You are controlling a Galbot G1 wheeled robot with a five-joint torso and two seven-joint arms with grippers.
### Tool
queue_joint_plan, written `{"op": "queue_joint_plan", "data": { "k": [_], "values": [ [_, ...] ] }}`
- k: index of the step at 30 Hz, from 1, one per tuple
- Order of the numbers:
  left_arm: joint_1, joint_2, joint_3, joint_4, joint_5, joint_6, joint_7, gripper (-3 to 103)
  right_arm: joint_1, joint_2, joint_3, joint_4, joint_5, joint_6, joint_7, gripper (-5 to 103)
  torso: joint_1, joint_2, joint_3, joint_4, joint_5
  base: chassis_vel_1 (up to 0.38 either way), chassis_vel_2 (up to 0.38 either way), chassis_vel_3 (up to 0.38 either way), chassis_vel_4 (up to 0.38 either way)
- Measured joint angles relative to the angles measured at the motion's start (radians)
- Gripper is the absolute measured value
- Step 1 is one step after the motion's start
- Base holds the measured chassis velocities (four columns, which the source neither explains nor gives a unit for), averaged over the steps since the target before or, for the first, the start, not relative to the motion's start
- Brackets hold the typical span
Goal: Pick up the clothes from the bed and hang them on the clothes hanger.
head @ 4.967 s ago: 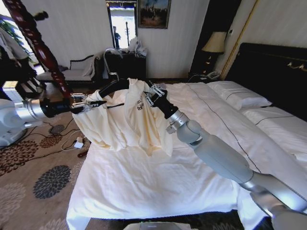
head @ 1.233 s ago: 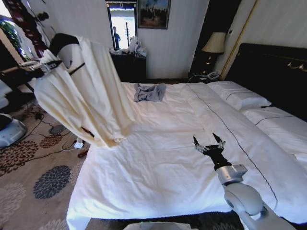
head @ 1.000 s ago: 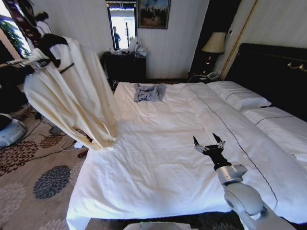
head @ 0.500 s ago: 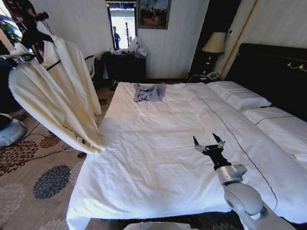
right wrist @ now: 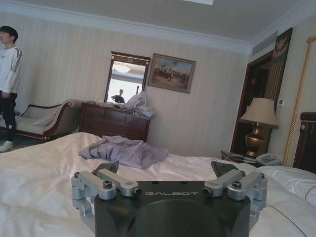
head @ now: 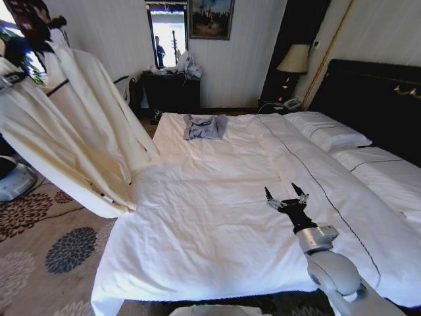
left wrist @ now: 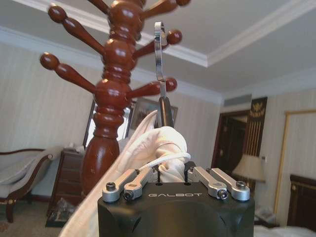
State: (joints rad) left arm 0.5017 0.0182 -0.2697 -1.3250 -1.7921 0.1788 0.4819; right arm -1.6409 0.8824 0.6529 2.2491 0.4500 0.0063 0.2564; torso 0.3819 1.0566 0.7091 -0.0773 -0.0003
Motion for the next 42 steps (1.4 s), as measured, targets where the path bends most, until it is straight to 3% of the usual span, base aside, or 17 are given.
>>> {"op": "queue_joint_plan", "data": {
  "k": [7, 17, 24, 29, 34, 42],
  "values": [
    [-0.046, -0.049, 0.013, 0.008, 0.004, 0.001, -0.017, 20, 0.000, 0.000, 0.000, 0.000, 0.000, 0.000, 0.000, 100, 0.000, 0.000, 0.000, -0.0006, 0.0005, 0.000, 0.000, 0.000, 0.000],
    [-0.166, -0.179, 0.073, 0.049, 0.044, 0.019, -0.037, 20, 0.000, 0.000, 0.000, 0.000, 0.000, 0.000, 0.000, 100, 0.000, 0.000, 0.000, -0.0006, 0.0001, 0.000, 0.000, 0.000, 0.000],
    [-0.231, -0.222, 0.104, 0.041, 0.060, 0.027, -0.054, 20, 0.000, 0.000, 0.000, 0.000, 0.000, 0.000, 0.000, 100, 0.000, 0.000, 0.000, -0.0003, 0.0005, 0.000, 0.000, 0.000, 0.000],
    [-0.415, -0.289, 0.257, 0.095, 0.076, 0.039, -0.069, 20, 0.000, 0.000, 0.000, 0.000, 0.000, 0.000, 0.000, 100, 0.000, 0.000, 0.000, -0.0007, 0.0001, 0.000, 0.000, 0.000, 0.000],
    [-0.511, -0.333, 0.317, 0.125, 0.083, 0.046, -0.073, 20, 0.000, 0.000, 0.000, 0.000, 0.000, 0.000, 0.000, 100, 0.000, 0.000, 0.000, -0.0004, 0.0004, 0.000, 0.000, 0.000, 0.000],
    [-0.537, -0.347, 0.337, 0.146, 0.084, 0.049, -0.077, 20, 0.000, 0.000, 0.000, 0.000, 0.000, 0.000, 0.000, 100, 0.000, 0.000, 0.000, -0.0004, 0.0005, 0.000, 0.000, 0.000, 0.000]
  ]
}}
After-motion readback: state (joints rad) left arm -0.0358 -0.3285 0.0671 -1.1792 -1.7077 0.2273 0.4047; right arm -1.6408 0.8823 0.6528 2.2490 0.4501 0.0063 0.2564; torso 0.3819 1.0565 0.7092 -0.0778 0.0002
